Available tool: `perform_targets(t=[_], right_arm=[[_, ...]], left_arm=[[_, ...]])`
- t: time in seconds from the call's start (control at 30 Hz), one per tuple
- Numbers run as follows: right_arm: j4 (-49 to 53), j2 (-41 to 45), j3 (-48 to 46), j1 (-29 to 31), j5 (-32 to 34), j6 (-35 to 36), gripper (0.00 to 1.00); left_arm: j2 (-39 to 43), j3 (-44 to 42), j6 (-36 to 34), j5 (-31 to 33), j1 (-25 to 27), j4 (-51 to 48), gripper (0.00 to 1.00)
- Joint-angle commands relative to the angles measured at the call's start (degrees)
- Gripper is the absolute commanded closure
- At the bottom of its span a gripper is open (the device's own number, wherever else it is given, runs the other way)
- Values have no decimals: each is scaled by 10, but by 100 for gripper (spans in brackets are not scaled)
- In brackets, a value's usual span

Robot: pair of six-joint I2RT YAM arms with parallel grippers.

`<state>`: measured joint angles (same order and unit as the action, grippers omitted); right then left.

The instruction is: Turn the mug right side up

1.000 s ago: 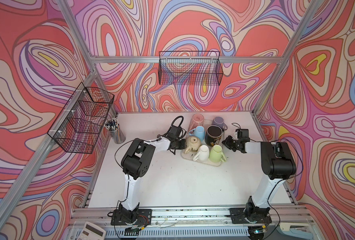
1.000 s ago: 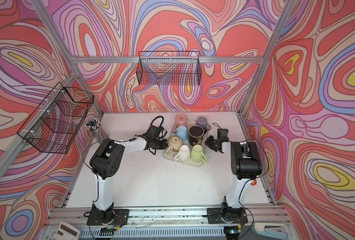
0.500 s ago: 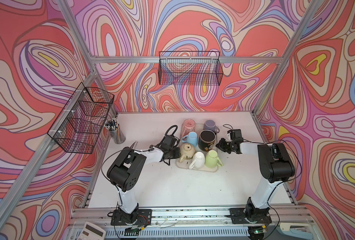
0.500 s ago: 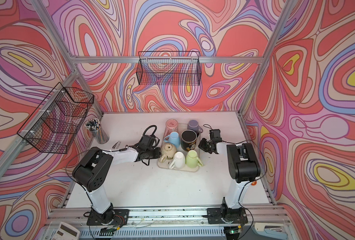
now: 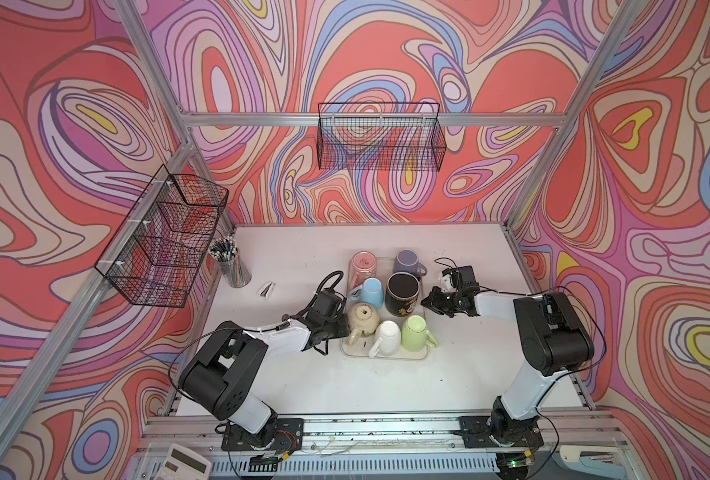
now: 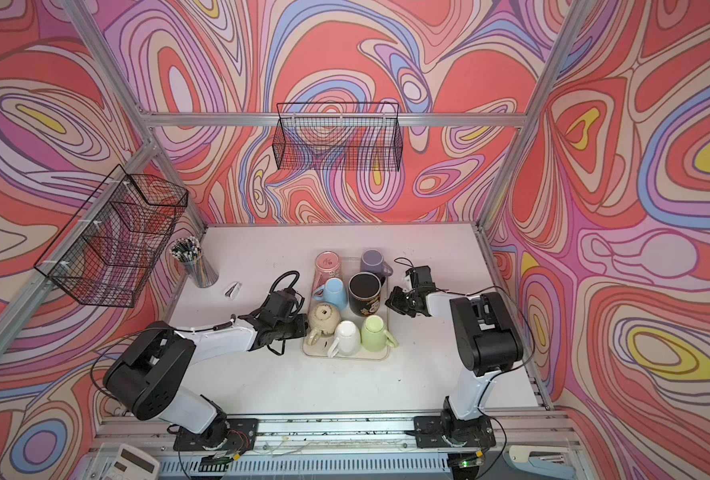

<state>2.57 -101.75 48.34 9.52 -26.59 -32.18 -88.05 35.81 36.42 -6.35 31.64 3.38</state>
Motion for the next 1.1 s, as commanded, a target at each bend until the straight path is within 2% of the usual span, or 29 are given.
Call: perform_targets(t=[0.0, 0.53, 0.83, 1.07], right_arm=[[41, -1, -22, 15, -11, -24, 100], [58, 67, -62, 45, 10, -31, 100], [59, 73, -66, 45, 13, -37, 100], [77, 80, -66, 47, 21, -28, 100]], left_arm=[[38, -28, 25, -10, 8, -22, 100], [113, -120, 60, -2, 23, -8, 100], [98, -123, 65, -13, 23, 3, 100], [119, -132, 70, -7, 24, -4, 100]])
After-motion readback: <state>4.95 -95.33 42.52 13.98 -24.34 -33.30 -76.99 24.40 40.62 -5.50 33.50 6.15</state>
